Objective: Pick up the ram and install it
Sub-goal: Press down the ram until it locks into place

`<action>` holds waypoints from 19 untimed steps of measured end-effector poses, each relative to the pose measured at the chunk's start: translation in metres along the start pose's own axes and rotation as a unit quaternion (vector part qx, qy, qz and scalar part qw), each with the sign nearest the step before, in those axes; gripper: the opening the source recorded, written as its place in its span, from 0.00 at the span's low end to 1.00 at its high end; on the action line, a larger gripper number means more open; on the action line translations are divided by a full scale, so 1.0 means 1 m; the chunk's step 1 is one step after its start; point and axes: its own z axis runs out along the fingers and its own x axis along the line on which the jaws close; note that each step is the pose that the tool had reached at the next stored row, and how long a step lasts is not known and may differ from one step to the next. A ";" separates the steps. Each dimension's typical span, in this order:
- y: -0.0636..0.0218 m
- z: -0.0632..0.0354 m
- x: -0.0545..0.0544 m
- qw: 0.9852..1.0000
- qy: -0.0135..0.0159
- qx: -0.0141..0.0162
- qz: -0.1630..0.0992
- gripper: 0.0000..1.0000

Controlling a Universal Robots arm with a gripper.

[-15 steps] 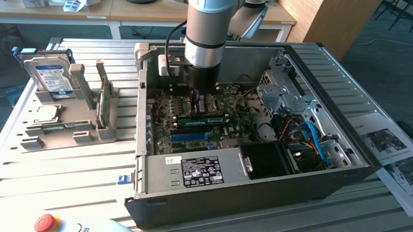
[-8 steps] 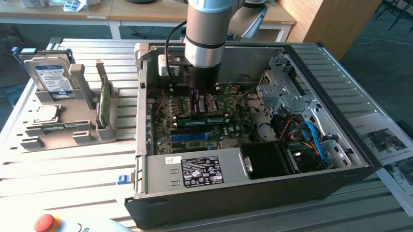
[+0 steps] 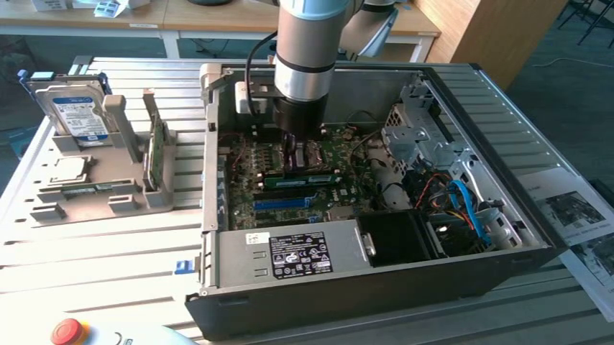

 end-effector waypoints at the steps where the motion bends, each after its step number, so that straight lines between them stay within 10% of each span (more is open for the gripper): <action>1: 0.0000 0.0004 0.000 1.000 0.000 0.000 0.000 0.10; 19: -0.0001 0.0046 0.000 1.000 0.000 0.000 0.000 0.10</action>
